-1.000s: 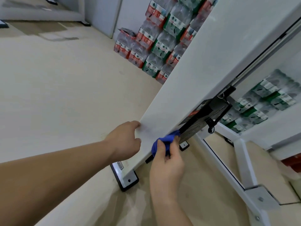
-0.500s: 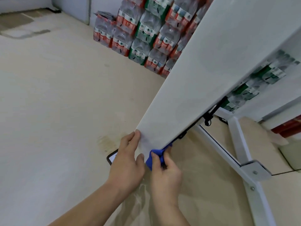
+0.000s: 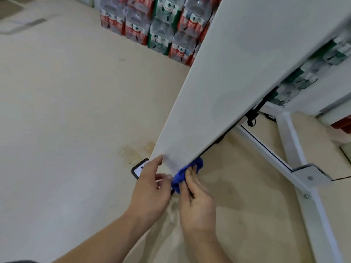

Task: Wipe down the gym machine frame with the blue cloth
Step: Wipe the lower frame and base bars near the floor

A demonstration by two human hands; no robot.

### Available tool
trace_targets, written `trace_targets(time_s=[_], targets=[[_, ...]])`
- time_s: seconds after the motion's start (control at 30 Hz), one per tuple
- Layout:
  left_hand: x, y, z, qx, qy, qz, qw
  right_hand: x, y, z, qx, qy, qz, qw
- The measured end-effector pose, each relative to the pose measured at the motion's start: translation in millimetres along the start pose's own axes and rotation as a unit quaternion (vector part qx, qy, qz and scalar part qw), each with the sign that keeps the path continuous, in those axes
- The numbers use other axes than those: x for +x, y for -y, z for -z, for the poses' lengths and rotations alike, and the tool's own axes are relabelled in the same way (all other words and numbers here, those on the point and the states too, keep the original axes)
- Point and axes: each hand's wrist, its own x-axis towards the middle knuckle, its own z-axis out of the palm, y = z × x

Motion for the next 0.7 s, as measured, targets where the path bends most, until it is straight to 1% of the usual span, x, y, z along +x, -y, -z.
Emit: trace_targets(time_s=[0.07,0.1,0.17,0.2,0.23,0.27,0.3,0.33,0.37,0.4,0.43,0.47,0.5,0.57,0.6,0.67,0.7], targets=[[-3,1,-4,-0.033,0.049,0.093,0.994,5,-1,2,0.019,0.017,-0.026,0.999],[-3,1,-6,-0.071,0.070,0.140,0.985,6,0,3,0.021,0.017,-0.026,0.999],[0,-3,-7,-0.195,0.120,0.213,0.950,3,-1,7,0.026,0.023,-0.026,0.999],[-2,-8,-8,-0.256,0.155,0.231,0.926,-1,1,10,0.028,0.044,-0.036,0.998],[-4,-10,-9,-0.300,0.176,0.240,0.906,-3,1,15,0.036,0.082,-0.055,0.995],[-7,-11,-10,-0.329,0.182,0.250,0.892,-4,3,22,0.050,0.131,-0.075,0.987],[-12,-10,-11,-0.339,0.172,0.260,0.888,-3,6,29,0.067,0.180,-0.103,0.976],[-17,-7,-11,-0.331,0.150,0.268,0.892,0,11,35,0.075,0.221,-0.128,0.964],[-22,-1,-12,-0.296,0.121,0.269,0.909,5,13,42,0.059,0.232,-0.134,0.962],[-27,5,-12,-0.245,0.077,0.268,0.928,10,14,48,0.011,0.221,-0.110,0.969],[-31,12,-10,-0.190,0.027,0.264,0.945,15,16,52,-0.065,0.194,-0.073,0.976],[-33,19,-6,-0.140,-0.021,0.257,0.956,20,19,56,-0.142,0.163,-0.036,0.976],[-33,25,-2,-0.096,-0.064,0.248,0.962,24,21,57,-0.197,0.136,-0.009,0.971],[-27,34,6,-0.027,-0.140,0.230,0.963,30,22,50,-0.229,0.131,-0.005,0.965],[-22,36,9,-0.002,-0.165,0.216,0.962,31,22,41,-0.238,0.135,-0.006,0.962],[-6,37,6,0.005,-0.190,0.171,0.967,28,17,19,-0.224,0.137,0.016,0.965],[2,36,0,-0.021,-0.191,0.150,0.970,24,13,7,-0.192,0.144,0.023,0.970]])
